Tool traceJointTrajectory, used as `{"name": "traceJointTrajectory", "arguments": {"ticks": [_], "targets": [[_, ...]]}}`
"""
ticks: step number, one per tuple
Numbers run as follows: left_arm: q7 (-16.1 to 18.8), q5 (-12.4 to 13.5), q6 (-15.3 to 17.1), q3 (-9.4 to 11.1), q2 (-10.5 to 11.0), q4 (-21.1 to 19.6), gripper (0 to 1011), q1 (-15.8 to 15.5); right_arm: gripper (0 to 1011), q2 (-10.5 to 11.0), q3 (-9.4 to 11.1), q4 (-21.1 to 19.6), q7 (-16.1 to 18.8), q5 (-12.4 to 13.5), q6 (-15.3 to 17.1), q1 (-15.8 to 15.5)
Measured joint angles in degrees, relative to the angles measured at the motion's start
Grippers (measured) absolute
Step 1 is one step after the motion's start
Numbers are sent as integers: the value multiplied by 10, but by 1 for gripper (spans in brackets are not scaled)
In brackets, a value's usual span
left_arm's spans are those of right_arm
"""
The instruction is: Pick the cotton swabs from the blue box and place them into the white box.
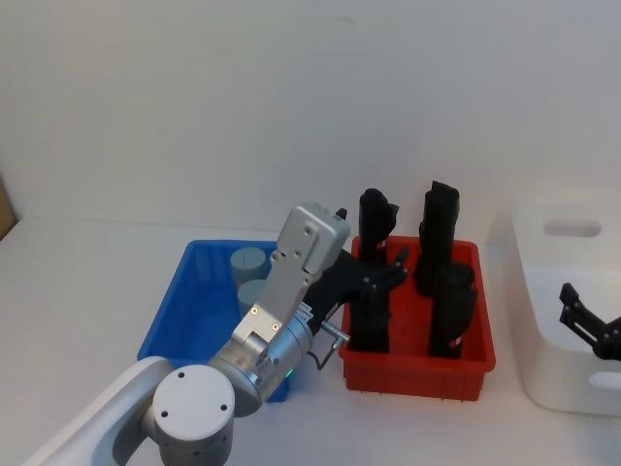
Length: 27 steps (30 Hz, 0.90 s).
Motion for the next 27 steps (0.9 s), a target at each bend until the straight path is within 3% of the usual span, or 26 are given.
{"name": "traceJointTrajectory", "arguments": {"ticks": [27], "targets": [[0,0,0,0,0,0,1004,0,1001,0,0,0,0,0,0,0]]}}
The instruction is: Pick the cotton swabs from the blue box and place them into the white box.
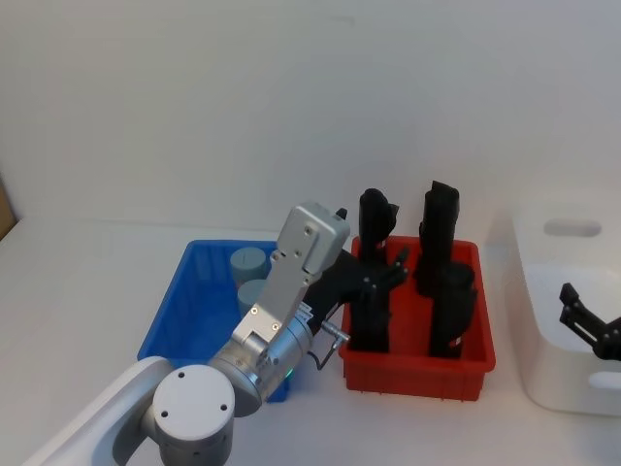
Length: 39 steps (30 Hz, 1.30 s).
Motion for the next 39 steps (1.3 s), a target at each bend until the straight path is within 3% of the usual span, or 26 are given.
{"name": "traceJointTrajectory", "arguments": {"ticks": [9,17,28,39], "targets": [[0,0,0,0,0,0,1004,0,1001,-1,0,3,4,0,-1,3],[0,0,0,0,0,0,1004,0,1001,-4,2,22,42,0,-1,23],[0,0,0,0,0,0,1004,0,1001,-1,8,63,136,8,32,67],[0,0,0,0,0,0,1004,0,1001,5,11,111,261,-6,100,128]]}}
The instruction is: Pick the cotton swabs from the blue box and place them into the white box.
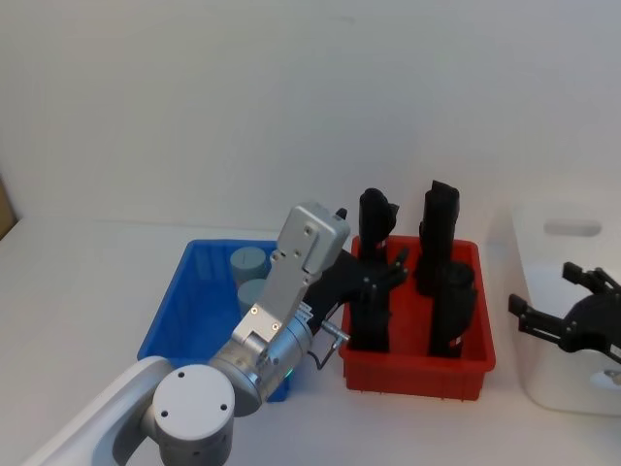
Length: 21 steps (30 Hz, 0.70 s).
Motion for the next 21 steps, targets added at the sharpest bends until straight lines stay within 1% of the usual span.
{"name": "traceJointTrajectory", "arguments": {"ticks": [1,5,6,8,9,17,21], "targets": [[0,0,0,0,0,0,1004,0,1001,0,0,5,14,-3,12,10],[0,0,0,0,0,0,1004,0,1001,0,-2,14,40,-12,40,25],[0,0,0,0,0,0,1004,0,1001,-1,-4,19,51,-17,55,34],[0,0,0,0,0,0,1004,0,1001,-3,-6,23,61,-23,70,42],[0,0,0,0,0,0,1004,0,1002,-4,-8,26,69,-28,84,50],[0,0,0,0,0,0,1004,0,1001,-18,-21,42,90,-47,143,86],[0,0,0,0,0,0,1004,0,1001,-23,-26,46,93,-50,157,94]]}}
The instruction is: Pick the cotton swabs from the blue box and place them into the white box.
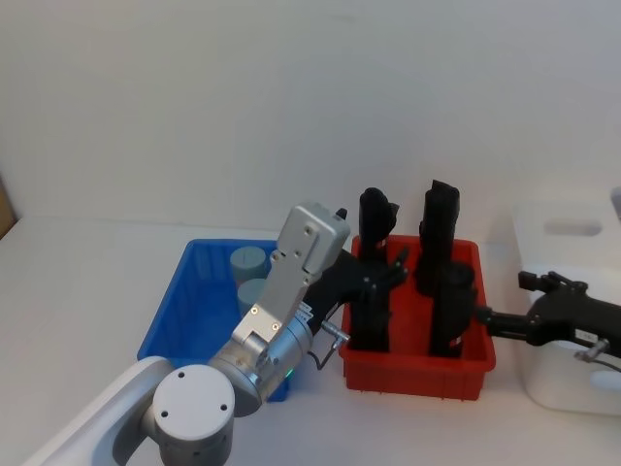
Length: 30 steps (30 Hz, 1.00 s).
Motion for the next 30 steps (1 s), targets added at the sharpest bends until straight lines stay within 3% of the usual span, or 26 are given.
{"name": "traceJointTrajectory", "arguments": {"ticks": [14,30], "targets": [[0,0,0,0,0,0,1004,0,1001,-20,-23,9,-6,-9,5,16],[0,0,0,0,0,0,1004,0,1001,-44,-51,33,-51,-35,-63,21]]}}
